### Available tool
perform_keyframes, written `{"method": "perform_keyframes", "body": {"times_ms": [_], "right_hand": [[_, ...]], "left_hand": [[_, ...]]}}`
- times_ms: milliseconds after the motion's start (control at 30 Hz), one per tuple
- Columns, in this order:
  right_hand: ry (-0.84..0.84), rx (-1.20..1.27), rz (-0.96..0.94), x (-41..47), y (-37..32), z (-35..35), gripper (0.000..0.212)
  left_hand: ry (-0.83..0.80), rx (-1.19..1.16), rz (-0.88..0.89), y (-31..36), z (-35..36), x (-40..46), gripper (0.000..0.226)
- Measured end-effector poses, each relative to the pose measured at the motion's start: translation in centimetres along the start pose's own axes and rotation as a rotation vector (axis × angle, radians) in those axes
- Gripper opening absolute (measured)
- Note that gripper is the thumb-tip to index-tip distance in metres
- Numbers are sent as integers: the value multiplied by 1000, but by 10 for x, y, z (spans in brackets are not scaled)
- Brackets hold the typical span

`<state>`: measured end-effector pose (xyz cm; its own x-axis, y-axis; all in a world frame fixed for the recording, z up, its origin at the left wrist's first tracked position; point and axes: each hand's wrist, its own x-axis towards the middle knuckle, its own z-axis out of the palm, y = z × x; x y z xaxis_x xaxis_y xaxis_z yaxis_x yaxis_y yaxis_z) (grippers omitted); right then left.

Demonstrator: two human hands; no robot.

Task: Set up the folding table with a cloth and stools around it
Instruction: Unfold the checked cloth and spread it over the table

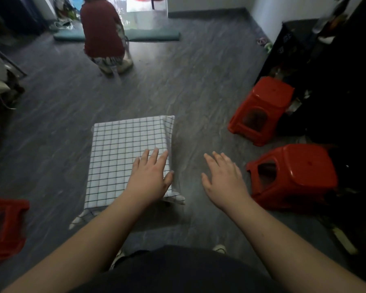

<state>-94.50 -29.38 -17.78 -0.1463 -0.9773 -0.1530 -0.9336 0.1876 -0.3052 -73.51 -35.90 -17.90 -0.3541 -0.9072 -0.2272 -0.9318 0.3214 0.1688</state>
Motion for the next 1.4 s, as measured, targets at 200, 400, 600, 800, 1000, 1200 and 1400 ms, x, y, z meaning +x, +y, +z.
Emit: {"method": "perform_keyframes", "body": {"times_ms": [200, 400, 600, 800, 1000, 1200, 1400], "right_hand": [[-26, 29, -70, 19, 70, -45, 63], [-15, 27, -142, 79, 95, -72, 63], [-45, -13, -184, 166, 107, -72, 62], [-134, -68, -252, 290, 97, -60, 63], [-249, -167, -423, 409, 55, -64, 63], [-326, -194, -551, 510, 12, -53, 62], [-440, -192, -671, 591, -8, -13, 62]], "left_hand": [[30, -26, -32, 85, -12, 25, 70], [24, -10, -101, 108, -21, 69, 70], [31, -64, -167, 105, -16, 146, 70], [-20, -112, -256, 67, -4, 246, 71], [-56, -178, -388, 7, -22, 326, 69], [-53, -242, -558, -42, -32, 377, 70], [-55, -356, -713, -72, -5, 431, 72]]}}
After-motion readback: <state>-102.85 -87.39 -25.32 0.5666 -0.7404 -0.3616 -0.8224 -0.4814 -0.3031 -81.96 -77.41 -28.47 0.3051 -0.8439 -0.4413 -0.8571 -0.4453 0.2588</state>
